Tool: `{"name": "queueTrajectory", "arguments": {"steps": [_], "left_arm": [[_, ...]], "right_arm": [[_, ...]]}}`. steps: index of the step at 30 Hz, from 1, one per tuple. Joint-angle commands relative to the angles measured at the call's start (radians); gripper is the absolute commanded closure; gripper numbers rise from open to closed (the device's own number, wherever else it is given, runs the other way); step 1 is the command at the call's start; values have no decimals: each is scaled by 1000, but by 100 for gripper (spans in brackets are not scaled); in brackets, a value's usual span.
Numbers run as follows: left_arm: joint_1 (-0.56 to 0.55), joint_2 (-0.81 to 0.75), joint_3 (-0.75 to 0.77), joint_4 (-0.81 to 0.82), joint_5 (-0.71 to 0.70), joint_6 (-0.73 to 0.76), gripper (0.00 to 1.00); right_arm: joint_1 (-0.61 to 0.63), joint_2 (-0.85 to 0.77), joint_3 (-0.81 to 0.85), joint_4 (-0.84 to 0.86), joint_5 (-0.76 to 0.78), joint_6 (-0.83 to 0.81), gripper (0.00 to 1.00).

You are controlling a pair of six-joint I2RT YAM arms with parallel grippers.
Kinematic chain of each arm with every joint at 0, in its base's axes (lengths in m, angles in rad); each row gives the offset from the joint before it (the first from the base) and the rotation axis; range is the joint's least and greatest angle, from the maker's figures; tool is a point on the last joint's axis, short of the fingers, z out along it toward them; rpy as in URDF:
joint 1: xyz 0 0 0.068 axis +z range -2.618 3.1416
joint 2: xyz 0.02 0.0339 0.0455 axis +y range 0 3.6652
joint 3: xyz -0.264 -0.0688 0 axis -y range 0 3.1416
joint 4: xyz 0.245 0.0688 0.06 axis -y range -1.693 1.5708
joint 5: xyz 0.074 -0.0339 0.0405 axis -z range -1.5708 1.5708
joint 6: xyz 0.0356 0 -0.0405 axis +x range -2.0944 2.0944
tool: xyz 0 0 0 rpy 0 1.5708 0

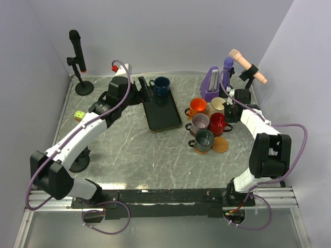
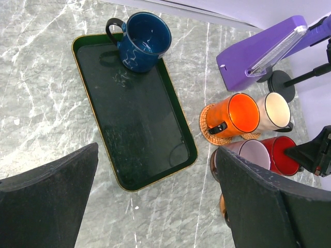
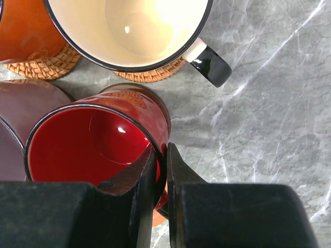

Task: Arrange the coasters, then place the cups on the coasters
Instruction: Place the cup on the coaster.

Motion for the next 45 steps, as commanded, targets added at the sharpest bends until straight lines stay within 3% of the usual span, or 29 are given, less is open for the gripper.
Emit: {"name": "queueTrajectory", "arguments": {"steps": [1,22,30,43,44,45], "left_arm": [[3,0,29,42,10,9,1],[4,8,29,45,14,11,1],[3,8,23,45,19,14,1],[3,4,10,36,27,32,1],[3,4,12,33,28,34,1],[3,4,10,33,27,36,0]], "right_arm": [[7,0,-11,84,11,-3,100],[21,9,-29,98,60,-8,99],[22,1,-26,95,79,-6,76],[22,-45,-44,118,69,6,49],[22,-48,-46,121,68,11,41],[22,-56,-49,126,65,12,39]]}}
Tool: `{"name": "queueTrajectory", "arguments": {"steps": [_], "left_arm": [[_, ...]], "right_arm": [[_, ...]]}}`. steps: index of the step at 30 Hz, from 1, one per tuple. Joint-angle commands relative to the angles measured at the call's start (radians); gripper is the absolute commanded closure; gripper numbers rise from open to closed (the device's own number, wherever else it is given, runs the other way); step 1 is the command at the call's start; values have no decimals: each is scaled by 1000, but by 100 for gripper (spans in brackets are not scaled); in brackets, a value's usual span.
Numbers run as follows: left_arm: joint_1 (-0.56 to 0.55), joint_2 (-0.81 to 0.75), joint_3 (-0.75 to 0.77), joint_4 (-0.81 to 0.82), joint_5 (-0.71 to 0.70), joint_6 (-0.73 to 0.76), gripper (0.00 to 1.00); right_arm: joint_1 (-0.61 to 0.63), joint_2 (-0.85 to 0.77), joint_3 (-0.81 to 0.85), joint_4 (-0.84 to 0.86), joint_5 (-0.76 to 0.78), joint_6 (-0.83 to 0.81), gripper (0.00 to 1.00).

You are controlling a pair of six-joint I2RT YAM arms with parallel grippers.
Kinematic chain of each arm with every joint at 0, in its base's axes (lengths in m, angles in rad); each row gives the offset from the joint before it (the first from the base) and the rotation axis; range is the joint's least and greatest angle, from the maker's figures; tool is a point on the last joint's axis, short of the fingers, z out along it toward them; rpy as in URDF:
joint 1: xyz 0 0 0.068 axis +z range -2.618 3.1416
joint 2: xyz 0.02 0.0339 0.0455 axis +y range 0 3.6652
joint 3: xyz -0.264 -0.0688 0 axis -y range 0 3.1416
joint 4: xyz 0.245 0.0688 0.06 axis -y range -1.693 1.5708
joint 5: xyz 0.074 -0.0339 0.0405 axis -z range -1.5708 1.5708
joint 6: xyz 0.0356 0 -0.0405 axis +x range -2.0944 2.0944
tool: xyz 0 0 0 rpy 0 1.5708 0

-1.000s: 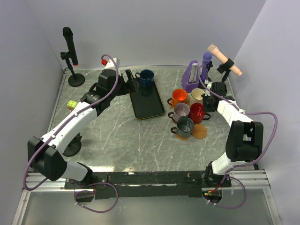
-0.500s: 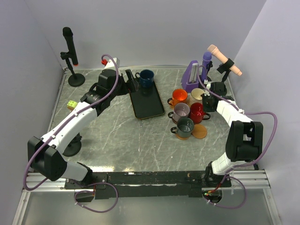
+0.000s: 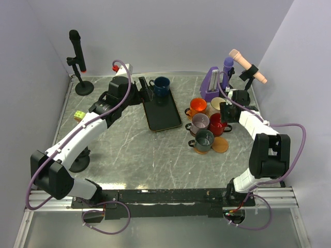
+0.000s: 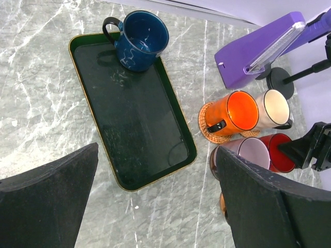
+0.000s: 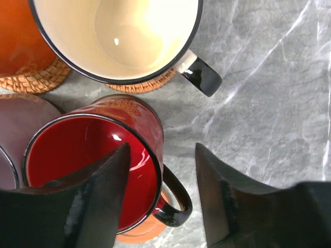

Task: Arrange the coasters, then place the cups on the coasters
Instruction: Place the cup on the coaster, then pick up the cup from the tray.

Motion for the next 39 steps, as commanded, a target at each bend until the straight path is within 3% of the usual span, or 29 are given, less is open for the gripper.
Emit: {"name": "queueTrajectory", "arguments": {"steps": [1,14,18,24,30,35,39], "left_arm": [[3,3,10,27,14,28,1],[3,8,3,42,55,77,1],[3,44,4,96,141,93,1],[-8,246,102,147,331,88,5],[-32,474,279,66,432,145,14],[-69,567,319,29,478,168,24],[-106,598,305,18,483,185,25]], "right_arm": [[5,-62,-19,59,-6,11,38],[-1,-220,-40,61,29,29,35],[1,-289,-37,73,109,45,36],[4,-343,3,71,126,45,36],[5,-382,26,38,97,68,35],[10,-424,-5,24,88,86,36],[10,-455,-33,12,88,95,36]]}}
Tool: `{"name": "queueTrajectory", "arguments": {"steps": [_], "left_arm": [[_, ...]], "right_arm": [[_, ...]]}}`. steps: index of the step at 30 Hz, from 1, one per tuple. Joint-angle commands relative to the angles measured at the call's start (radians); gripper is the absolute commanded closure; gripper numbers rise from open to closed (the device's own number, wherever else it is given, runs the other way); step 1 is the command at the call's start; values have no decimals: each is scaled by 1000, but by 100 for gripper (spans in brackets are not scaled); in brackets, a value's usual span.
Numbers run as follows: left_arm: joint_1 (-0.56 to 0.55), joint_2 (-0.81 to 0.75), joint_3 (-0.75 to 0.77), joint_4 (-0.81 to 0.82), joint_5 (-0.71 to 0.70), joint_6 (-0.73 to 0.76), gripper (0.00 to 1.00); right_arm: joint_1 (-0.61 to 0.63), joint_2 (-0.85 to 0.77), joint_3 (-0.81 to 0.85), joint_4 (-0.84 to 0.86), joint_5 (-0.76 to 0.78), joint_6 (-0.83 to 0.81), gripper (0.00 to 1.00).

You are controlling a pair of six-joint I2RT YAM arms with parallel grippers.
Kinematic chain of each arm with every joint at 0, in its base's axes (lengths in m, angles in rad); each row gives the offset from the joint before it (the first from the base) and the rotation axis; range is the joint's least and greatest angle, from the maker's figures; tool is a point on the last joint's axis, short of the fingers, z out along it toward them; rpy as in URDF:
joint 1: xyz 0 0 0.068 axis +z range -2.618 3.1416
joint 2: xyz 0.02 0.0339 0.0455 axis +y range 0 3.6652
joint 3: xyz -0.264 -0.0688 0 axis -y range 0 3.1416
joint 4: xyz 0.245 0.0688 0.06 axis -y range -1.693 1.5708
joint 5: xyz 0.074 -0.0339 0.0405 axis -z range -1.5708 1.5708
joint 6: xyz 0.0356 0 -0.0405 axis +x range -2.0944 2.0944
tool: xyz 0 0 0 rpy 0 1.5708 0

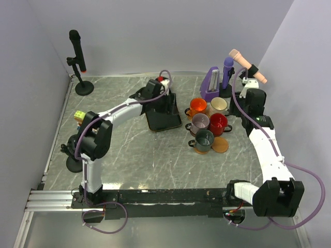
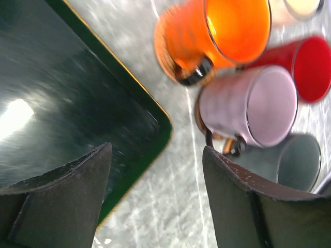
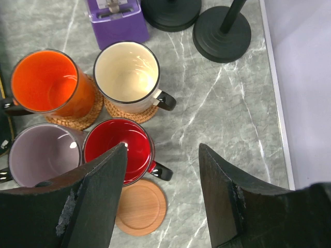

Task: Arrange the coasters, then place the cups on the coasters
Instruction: Pick up the cup from the tray.

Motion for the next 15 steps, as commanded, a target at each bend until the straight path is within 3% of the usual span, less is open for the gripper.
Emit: {"name": "queueTrajectory", "arguments": {"steps": [1,15], "left_arm": [[-49,18,26,-6,57,38,26],[-110,102,49,-65,43,90,31]], "right_arm": [[7,-60,-14,-5,-2,24,36],[7,-68,-17,-14,-17,31,36]]}}
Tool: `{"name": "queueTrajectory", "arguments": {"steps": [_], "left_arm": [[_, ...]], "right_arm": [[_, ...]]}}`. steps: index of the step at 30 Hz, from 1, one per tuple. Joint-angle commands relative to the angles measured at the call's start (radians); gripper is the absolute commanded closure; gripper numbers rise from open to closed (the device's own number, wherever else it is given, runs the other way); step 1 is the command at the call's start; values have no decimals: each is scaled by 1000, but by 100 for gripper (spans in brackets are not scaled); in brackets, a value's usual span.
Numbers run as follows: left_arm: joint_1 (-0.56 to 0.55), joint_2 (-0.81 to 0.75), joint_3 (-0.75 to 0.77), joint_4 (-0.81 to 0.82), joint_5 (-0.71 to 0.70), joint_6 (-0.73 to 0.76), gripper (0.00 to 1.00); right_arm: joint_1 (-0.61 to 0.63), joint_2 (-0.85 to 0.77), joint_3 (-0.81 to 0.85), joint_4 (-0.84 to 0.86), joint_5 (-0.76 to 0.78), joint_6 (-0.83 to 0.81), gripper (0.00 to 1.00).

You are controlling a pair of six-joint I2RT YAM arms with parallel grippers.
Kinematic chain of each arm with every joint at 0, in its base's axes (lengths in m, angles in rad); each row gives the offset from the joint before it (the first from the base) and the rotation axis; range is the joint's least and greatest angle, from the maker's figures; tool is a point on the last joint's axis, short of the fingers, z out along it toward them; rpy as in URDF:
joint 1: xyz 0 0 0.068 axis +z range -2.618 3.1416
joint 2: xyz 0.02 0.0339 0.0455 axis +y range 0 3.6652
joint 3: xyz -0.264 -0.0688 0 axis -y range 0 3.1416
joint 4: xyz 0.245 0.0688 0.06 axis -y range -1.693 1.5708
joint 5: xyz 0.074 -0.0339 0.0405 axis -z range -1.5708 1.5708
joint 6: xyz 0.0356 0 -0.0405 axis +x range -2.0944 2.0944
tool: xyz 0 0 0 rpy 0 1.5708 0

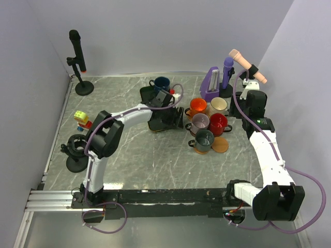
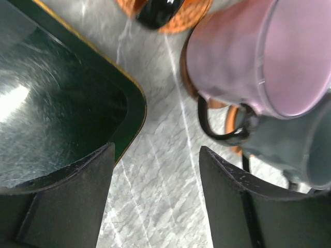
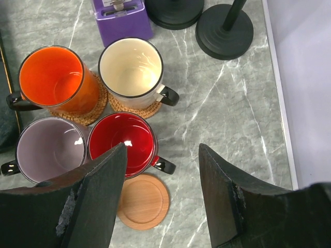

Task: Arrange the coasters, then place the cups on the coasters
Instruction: Pick up the cup from the tray.

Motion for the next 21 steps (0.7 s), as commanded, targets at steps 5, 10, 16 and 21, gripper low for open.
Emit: {"name": "queueTrajectory", "arguments": {"steps": [5,10,16,21], "left_arm": [[-6,-67,14,9,-115,13,29],[59,-142,5,23,-200,-39,26],[188,-97,136,32,-208,-101,23],[260,24,300,32,-199,-115,21]], "right_arm": [[8,-24,-4,0,-1,20,36],[8,-43,-11,0,14,24,36],[6,-41,-14,2,13,29,36],[6,-41,-18,0,7,35,36]]}}
